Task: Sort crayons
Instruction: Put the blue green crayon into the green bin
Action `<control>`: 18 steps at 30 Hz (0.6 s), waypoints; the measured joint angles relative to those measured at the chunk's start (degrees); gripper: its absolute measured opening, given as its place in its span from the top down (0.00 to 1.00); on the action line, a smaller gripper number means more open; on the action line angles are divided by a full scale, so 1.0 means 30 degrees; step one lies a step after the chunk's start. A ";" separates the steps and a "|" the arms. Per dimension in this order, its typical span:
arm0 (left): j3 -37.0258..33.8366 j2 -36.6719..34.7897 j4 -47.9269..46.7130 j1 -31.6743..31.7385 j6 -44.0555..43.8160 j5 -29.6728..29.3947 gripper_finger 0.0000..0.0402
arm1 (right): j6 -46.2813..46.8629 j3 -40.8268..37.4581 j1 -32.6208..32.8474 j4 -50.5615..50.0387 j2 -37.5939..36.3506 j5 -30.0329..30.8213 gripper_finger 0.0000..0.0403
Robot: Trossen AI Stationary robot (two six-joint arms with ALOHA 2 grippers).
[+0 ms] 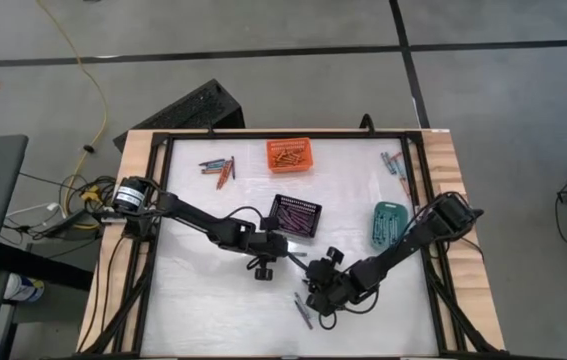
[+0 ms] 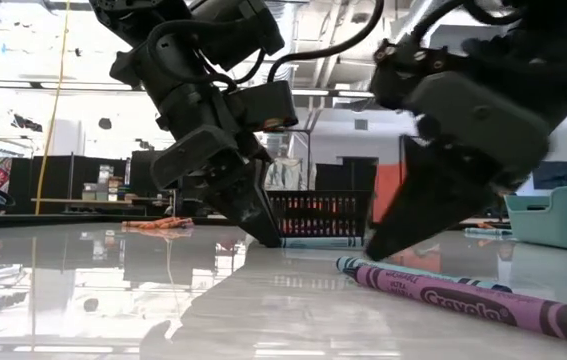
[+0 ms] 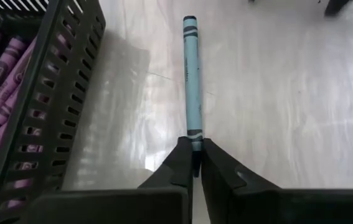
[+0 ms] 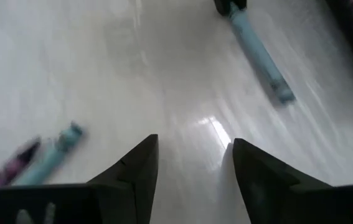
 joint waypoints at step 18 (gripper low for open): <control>0.5558 0.0037 -0.2840 -0.0314 0.3474 -0.0984 0.99 | 0.2525 -0.0014 0.2998 -0.9418 -0.6009 0.2331 0.50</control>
